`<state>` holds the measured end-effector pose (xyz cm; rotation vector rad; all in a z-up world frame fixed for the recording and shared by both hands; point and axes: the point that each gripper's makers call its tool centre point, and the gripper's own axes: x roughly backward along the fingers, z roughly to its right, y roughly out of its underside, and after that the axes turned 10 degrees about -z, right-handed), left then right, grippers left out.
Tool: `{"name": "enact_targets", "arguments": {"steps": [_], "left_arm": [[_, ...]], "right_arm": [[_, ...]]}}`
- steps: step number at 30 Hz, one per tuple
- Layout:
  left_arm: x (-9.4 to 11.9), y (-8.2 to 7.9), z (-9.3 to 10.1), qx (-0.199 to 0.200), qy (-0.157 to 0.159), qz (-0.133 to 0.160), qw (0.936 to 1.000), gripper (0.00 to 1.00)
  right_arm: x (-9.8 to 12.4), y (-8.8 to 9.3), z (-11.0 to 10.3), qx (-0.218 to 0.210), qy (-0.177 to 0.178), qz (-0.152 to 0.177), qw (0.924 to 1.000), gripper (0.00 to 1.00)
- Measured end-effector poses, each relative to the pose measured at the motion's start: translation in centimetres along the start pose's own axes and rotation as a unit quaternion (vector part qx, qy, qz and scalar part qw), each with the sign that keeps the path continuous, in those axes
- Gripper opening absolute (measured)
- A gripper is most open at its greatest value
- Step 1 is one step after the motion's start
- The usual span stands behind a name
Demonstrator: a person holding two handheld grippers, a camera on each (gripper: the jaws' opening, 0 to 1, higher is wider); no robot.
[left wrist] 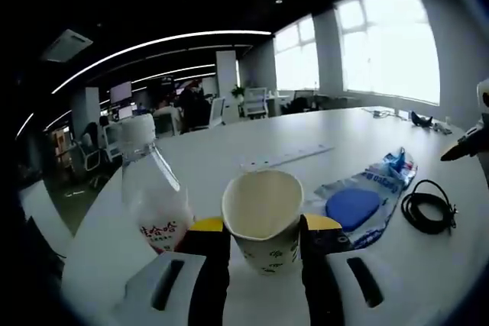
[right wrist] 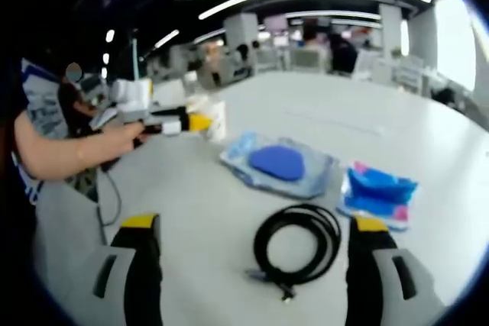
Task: Arrange the tabletop items into an orderly group along one side of the table until the central work area is clear of visible clutter.
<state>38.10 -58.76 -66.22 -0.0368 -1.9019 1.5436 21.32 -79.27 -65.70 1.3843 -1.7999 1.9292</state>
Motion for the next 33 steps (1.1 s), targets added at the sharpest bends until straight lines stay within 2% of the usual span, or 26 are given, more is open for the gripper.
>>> {"name": "enact_targets", "arguments": {"steps": [8,16,19,22,24,28,30,33], "left_arm": [[-1.1,1.1,0.1,-0.012,0.003,-0.008,0.9999,0.35],[-1.8,2.1,0.2,-0.005,0.01,-0.024,0.9997,0.36],[-1.9,2.0,0.2,0.001,0.011,-0.021,0.9997,0.37],[-2.0,2.4,0.3,0.017,0.017,-0.035,0.9991,0.38],[-1.9,2.5,0.3,0.023,0.013,-0.036,0.999,0.43],[-1.7,2.8,0.7,0.036,0.019,-0.041,0.9983,0.57],[-1.2,2.7,1.0,0.035,0.023,-0.041,0.9983,0.59],[-0.3,2.5,1.5,0.039,0.031,-0.04,0.998,0.68]], "right_arm": [[0.3,0.0,0.6,-0.019,0.002,0.007,0.9998,0.99],[0.4,0.8,1.3,-0.031,0.008,0.002,0.9995,0.99],[0.4,1.0,1.4,-0.037,0.008,0.001,0.9993,0.97],[0.4,1.1,1.4,-0.048,0.002,0.003,0.9988,0.95],[0.4,1.1,1.4,-0.047,0.004,0.003,0.9989,0.96],[0.6,1.1,1.6,-0.044,0.009,0.004,0.999,0.96],[0.8,1.0,1.8,-0.044,0.013,0.01,0.9989,0.98],[1.2,0.9,2.2,-0.041,0.019,0.013,0.9989,1.0]]}}
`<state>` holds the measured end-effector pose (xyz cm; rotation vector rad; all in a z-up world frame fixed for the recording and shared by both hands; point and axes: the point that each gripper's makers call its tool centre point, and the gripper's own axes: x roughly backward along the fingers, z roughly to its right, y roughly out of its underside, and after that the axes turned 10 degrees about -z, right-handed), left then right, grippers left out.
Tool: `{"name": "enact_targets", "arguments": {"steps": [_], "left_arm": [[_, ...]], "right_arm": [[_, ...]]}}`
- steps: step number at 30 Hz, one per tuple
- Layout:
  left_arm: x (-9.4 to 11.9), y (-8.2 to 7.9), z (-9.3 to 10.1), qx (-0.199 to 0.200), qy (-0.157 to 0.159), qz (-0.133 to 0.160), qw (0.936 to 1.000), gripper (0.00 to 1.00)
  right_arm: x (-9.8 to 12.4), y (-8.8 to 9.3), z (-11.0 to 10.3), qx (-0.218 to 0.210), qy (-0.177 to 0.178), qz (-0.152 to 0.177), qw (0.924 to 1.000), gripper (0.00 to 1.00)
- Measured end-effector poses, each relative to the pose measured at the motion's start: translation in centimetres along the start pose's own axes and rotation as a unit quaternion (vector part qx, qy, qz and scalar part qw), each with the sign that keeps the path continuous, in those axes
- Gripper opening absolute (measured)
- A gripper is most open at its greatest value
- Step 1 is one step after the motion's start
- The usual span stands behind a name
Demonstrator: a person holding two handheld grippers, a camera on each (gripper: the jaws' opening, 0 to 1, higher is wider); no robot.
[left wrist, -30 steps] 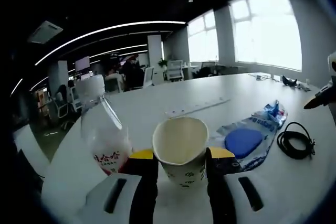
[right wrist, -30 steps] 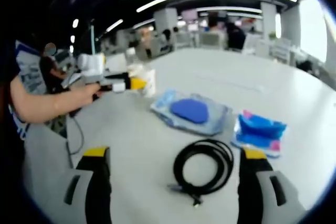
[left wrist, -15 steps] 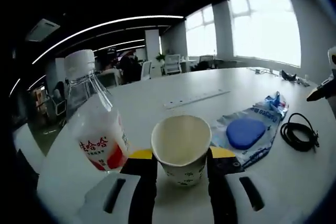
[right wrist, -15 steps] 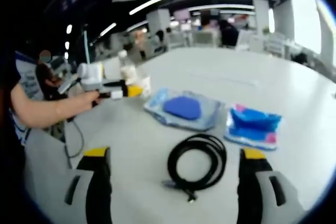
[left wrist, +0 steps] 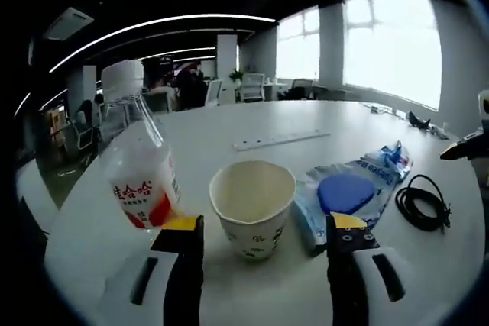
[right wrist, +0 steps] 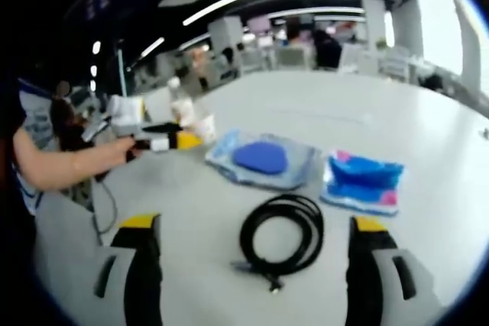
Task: Arrange the tabletop items into an orderly group along one side of the table until the central work area is clear of visible clutter.
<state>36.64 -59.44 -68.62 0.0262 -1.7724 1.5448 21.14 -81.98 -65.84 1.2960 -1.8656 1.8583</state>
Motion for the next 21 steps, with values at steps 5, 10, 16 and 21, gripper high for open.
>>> {"name": "enact_targets", "arguments": {"steps": [5,10,16,21], "left_arm": [[1.6,0.0,1.2,-0.053,0.012,-0.011,0.9985,0.86],[3.4,-0.6,1.8,-0.054,0.027,-0.008,0.9981,0.95],[5.9,-1.3,2.3,-0.067,0.043,-0.006,0.9968,0.99],[7.8,-1.4,2.1,-0.065,0.047,-0.007,0.9967,0.99]], "right_arm": [[0.8,-0.6,0.6,-0.003,-0.003,0.008,1.0,1.0],[1.7,-1.4,0.8,0.008,-0.001,0.017,0.9998,1.0],[2.7,-1.4,0.7,0.031,0.001,0.011,0.9995,1.0],[3.4,-1.2,0.5,0.041,-0.003,0.005,0.9991,1.0]]}}
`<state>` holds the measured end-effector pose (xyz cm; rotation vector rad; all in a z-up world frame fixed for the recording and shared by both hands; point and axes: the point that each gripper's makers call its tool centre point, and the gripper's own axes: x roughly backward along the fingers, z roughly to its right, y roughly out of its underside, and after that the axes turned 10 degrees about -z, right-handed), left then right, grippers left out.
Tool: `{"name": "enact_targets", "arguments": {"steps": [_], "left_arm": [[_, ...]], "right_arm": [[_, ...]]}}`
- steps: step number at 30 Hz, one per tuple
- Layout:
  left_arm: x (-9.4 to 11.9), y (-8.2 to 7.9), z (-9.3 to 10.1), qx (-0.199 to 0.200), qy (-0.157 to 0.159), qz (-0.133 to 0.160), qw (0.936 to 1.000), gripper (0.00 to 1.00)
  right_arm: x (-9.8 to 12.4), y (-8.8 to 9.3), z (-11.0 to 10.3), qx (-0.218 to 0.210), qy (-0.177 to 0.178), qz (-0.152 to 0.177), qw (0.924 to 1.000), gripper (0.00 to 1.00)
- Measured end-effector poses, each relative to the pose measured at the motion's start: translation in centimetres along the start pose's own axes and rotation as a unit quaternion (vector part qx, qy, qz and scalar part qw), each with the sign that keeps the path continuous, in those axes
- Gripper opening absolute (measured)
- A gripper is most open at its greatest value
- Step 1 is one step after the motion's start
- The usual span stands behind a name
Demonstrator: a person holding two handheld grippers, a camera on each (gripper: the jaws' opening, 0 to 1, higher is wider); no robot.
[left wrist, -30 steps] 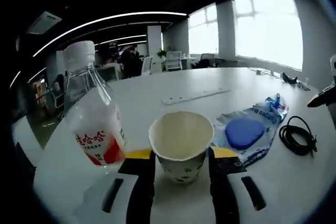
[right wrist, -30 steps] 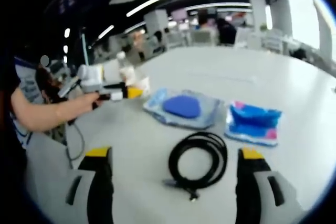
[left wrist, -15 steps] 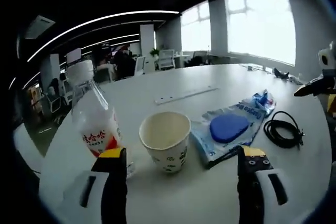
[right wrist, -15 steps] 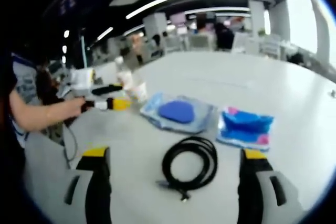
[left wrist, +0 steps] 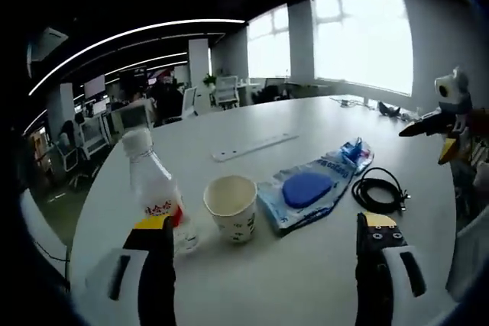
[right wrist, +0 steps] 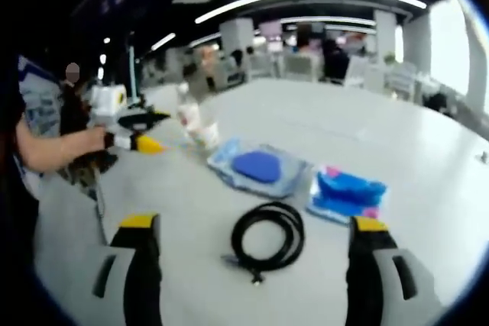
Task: Arrange the tabletop items into an orderly group along one side of the table until the central work area is clear of visible clutter.
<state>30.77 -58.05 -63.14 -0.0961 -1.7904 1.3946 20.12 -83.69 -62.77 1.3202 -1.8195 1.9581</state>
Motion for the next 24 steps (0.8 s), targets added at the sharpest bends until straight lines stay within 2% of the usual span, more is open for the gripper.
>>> {"name": "enact_targets", "arguments": {"steps": [4,9,12,24], "left_arm": [[1.4,0.4,0.0,0.004,0.001,-0.009,1.0,0.99],[3.1,1.0,0.5,0.024,0.015,-0.018,0.9994,0.98],[4.2,1.3,1.0,0.028,0.023,-0.024,0.999,0.98],[8.8,1.3,2.0,0.031,0.015,-0.036,0.9987,0.98]], "right_arm": [[0.6,-0.2,0.1,-0.012,-0.006,0.01,0.9999,1.0],[1.5,0.4,0.4,-0.007,0.005,-0.01,0.9999,1.0],[2.3,0.5,0.5,-0.009,0.011,-0.007,0.9999,1.0],[5.1,1.8,0.3,-0.017,0.029,-0.02,0.9992,1.0]]}}
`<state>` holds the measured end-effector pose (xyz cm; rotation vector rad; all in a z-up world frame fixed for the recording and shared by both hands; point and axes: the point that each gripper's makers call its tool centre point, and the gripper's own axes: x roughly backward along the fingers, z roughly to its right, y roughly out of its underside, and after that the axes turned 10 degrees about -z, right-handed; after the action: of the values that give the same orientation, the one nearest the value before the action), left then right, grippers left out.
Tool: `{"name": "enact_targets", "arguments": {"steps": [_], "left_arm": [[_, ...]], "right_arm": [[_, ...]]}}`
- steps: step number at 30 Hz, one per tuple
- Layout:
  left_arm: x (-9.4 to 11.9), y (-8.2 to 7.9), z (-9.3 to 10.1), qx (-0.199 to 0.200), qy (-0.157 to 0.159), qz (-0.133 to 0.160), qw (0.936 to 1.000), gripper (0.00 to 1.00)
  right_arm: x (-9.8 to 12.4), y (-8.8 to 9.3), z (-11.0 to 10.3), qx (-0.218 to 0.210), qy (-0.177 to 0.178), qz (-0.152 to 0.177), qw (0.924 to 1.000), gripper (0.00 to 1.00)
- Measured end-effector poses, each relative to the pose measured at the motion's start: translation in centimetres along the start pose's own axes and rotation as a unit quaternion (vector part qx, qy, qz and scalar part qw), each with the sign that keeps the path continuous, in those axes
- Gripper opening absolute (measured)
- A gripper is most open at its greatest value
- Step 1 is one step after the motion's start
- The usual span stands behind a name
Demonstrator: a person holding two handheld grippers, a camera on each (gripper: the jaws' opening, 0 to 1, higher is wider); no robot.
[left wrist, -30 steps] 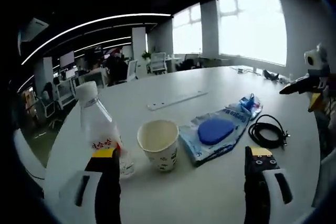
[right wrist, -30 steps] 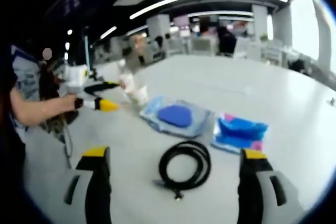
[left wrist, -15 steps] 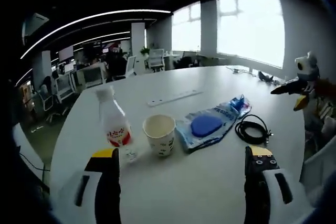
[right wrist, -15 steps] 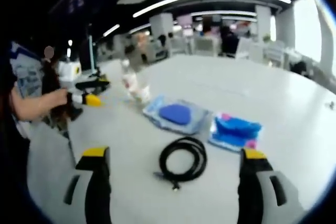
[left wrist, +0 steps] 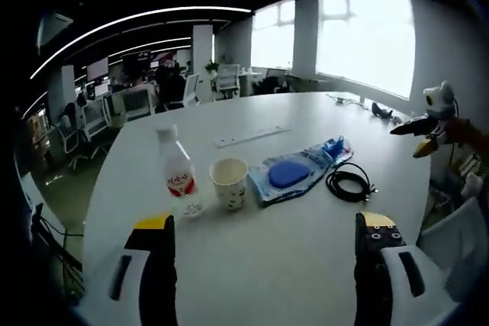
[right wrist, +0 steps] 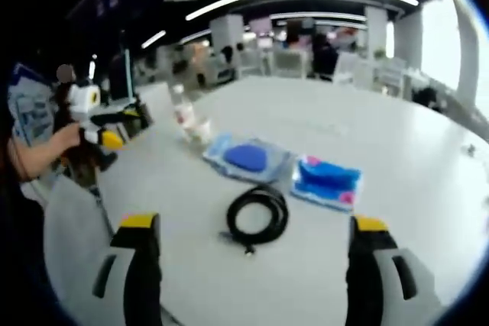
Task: Arrange the tabletop items into an orderly group along one side of the table until the central work area is clear of visible clutter.
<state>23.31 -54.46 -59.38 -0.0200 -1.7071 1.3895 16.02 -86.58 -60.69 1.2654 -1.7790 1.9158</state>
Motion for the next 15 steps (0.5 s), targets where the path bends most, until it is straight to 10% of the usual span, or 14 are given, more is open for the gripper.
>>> {"name": "enact_targets", "arguments": {"steps": [15], "left_arm": [[2.7,1.5,-0.1,0.001,-0.003,-0.005,1.0,0.97]], "right_arm": [[1.4,0.8,-0.3,0.004,0.01,-0.002,0.9999,1.0]]}}
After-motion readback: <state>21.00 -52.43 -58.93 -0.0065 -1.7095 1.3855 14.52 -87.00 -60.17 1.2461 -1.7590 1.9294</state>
